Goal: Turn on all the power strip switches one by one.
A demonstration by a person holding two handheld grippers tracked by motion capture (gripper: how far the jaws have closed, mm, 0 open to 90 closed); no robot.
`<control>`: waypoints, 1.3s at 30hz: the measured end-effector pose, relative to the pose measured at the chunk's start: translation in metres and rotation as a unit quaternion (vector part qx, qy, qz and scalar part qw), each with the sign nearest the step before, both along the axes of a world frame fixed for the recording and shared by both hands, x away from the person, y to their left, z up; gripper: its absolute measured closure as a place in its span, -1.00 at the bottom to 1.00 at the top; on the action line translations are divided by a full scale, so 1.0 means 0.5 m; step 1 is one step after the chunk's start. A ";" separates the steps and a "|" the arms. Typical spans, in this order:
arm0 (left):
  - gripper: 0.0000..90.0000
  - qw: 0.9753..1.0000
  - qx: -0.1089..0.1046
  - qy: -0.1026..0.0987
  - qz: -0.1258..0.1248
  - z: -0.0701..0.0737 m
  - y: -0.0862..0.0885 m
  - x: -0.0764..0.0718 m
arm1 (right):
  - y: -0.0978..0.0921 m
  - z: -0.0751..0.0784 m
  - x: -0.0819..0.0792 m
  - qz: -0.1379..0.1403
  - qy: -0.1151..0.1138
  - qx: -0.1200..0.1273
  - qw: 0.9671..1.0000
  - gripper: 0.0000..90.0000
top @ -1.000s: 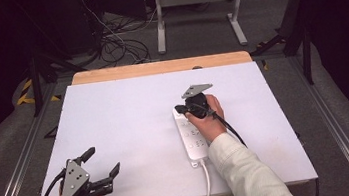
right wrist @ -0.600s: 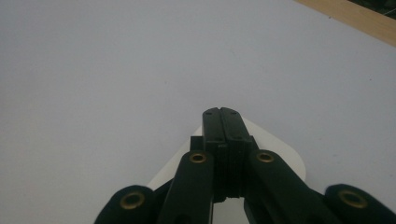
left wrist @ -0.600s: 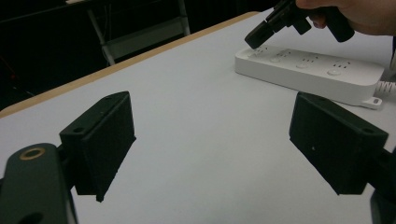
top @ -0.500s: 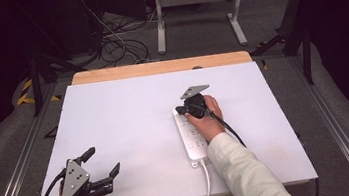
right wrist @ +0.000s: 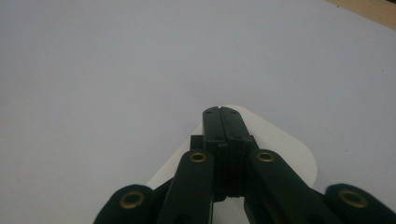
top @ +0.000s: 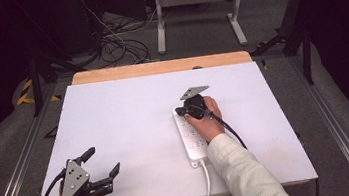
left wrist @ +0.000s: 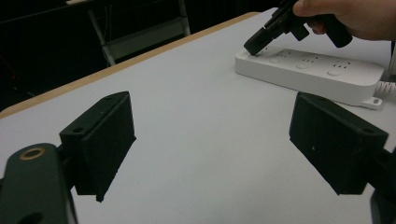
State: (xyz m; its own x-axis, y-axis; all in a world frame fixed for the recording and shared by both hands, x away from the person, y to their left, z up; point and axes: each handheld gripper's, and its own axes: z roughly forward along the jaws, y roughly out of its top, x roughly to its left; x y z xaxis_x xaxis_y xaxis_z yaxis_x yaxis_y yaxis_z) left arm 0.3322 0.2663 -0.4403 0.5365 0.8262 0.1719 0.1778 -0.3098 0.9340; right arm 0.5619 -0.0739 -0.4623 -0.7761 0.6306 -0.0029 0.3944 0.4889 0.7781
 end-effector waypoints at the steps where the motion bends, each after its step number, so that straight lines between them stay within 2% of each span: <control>1: -0.68 1.000 0.000 0.000 0.000 0.000 0.000 0.000 | -0.001 -0.001 0.000 0.001 0.001 0.002 1.000 1.00; 4: -0.68 1.000 0.000 0.000 0.000 0.000 0.000 0.000 | -0.001 -0.003 0.001 0.000 0.002 0.004 1.000 1.00; 14: -0.68 1.000 0.000 0.000 -0.001 0.000 0.000 -0.001 | 0.004 -0.004 -0.004 -0.004 -0.004 -0.011 1.000 1.00; 24: -0.68 1.000 0.001 -0.001 -0.001 0.000 -0.001 0.000 | 0.005 -0.003 -0.001 -0.005 0.004 -0.015 1.000 1.00; 26: -0.68 1.000 -0.001 -0.001 -0.002 0.001 0.001 0.000 | -0.002 0.008 -0.006 -0.005 -0.006 -0.019 1.000 1.00; 28: -0.68 1.000 0.000 -0.001 -0.001 0.000 0.002 0.001 | -0.016 0.028 -0.016 -0.001 -0.019 0.022 1.000 1.00; 29: -0.68 1.000 -0.001 0.001 0.000 0.000 0.002 0.003 | -0.019 0.036 -0.020 0.002 -0.023 0.029 0.999 1.00; 30: -0.68 1.000 0.000 0.001 0.000 0.000 0.001 0.003 | -0.022 0.046 -0.026 0.006 -0.031 0.031 0.999 0.97; 31: -0.68 1.000 -0.003 0.002 -0.001 0.000 0.000 0.003 | -0.026 0.056 -0.033 0.009 -0.039 0.036 0.999 0.66; 33: -0.68 1.000 -0.001 0.000 0.000 0.000 0.000 0.000 | -0.034 0.073 -0.046 0.014 -0.063 0.054 0.996 0.27; 36: -0.68 1.000 -0.002 0.001 0.000 0.000 -0.001 0.000 | -0.053 0.100 -0.070 0.022 -0.081 0.071 0.994 0.11; 39: -0.68 1.000 0.001 -0.001 0.000 0.000 -0.002 0.000 | -0.075 0.124 -0.093 0.026 -0.093 0.086 0.992 0.06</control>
State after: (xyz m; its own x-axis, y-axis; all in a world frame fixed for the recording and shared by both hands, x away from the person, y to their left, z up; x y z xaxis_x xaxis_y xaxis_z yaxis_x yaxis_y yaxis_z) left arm 0.3324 0.2652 -0.4402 0.5358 0.8259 0.1758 0.1753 -0.3124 0.9336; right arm 0.5154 -0.1115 -0.4005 -0.8039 0.5930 -0.0447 0.2135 0.3580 0.9090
